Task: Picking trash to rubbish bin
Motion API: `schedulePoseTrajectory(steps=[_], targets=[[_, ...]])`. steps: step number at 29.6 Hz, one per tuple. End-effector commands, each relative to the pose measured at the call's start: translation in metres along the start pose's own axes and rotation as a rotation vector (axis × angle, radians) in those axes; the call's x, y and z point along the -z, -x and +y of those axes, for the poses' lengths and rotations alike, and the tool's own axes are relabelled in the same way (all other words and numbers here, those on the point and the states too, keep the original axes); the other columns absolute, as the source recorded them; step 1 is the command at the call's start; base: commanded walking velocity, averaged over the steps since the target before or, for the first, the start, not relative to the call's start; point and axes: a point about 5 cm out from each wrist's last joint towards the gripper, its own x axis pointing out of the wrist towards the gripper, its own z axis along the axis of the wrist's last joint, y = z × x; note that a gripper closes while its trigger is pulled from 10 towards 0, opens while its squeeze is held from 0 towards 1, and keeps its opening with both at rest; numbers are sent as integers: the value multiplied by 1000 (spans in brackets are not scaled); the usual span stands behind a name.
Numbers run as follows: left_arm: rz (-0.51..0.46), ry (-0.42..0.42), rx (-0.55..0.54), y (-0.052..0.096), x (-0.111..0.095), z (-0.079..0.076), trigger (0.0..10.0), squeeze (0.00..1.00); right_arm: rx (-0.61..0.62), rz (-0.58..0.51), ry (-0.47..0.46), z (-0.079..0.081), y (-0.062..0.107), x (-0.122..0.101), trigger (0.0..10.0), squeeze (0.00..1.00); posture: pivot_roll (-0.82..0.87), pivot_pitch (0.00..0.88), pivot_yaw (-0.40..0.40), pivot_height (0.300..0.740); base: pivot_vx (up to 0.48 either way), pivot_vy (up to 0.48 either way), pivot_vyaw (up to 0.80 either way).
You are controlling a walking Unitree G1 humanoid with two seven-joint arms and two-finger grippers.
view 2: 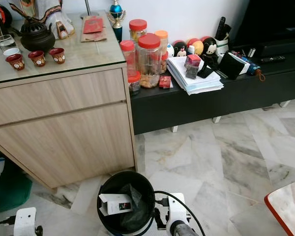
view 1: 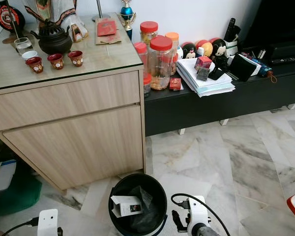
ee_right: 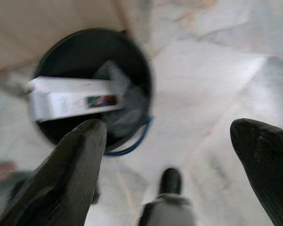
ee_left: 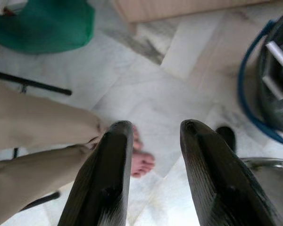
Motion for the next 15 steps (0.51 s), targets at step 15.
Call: schedulePoseTrajectory(steps=[15], targets=[[-13,-14,22,-1,-4,-8,10000,0,53,59,-108,-13,6,20,10000,0,-80,0,17,740,0,0,0]])
